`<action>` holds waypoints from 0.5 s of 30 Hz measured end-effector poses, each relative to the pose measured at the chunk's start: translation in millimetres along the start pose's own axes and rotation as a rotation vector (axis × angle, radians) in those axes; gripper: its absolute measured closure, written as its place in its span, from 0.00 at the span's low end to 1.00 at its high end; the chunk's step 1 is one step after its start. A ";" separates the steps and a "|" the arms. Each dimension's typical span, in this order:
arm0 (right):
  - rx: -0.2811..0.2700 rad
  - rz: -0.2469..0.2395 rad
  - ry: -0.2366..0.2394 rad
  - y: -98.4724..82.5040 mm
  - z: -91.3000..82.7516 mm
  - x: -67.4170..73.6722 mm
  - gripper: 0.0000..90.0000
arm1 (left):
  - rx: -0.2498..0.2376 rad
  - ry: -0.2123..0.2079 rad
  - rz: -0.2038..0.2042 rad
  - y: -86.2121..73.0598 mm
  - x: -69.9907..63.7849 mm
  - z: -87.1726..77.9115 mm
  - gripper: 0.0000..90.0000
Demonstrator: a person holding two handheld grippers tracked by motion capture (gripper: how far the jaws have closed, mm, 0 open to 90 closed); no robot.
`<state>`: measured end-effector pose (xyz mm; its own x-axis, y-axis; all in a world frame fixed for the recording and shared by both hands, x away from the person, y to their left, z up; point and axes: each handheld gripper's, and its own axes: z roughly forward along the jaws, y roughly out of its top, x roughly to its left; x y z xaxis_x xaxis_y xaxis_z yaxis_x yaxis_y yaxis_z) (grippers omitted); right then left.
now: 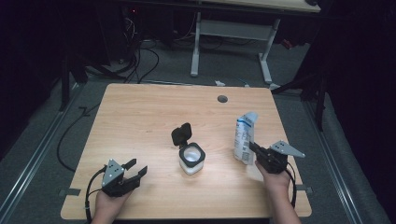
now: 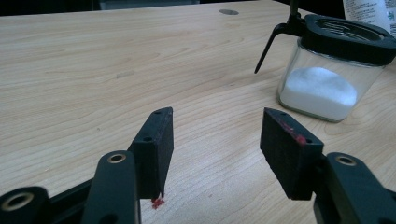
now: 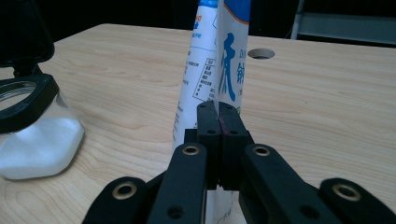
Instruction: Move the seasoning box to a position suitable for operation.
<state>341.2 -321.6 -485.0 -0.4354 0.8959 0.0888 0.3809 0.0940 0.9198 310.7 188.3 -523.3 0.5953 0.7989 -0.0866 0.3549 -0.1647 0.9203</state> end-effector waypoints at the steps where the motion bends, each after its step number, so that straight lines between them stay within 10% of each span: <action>1: 0.002 0.004 0.001 -0.5 -0.8 -0.2 0.99 | 0.000 0.001 0.000 0.0 0.0 0.0 0.50; 15: 0.004 0.018 0.003 -12.2 -8.4 -0.6 0.97 | 0.001 0.001 0.000 0.0 0.3 0.2 0.50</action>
<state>329.9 -326.9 -493.0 -0.4306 0.8963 0.1062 0.3921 0.0798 0.9165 311.1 188.4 -523.4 0.5942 0.7997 -0.0866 0.3556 -0.1647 0.9200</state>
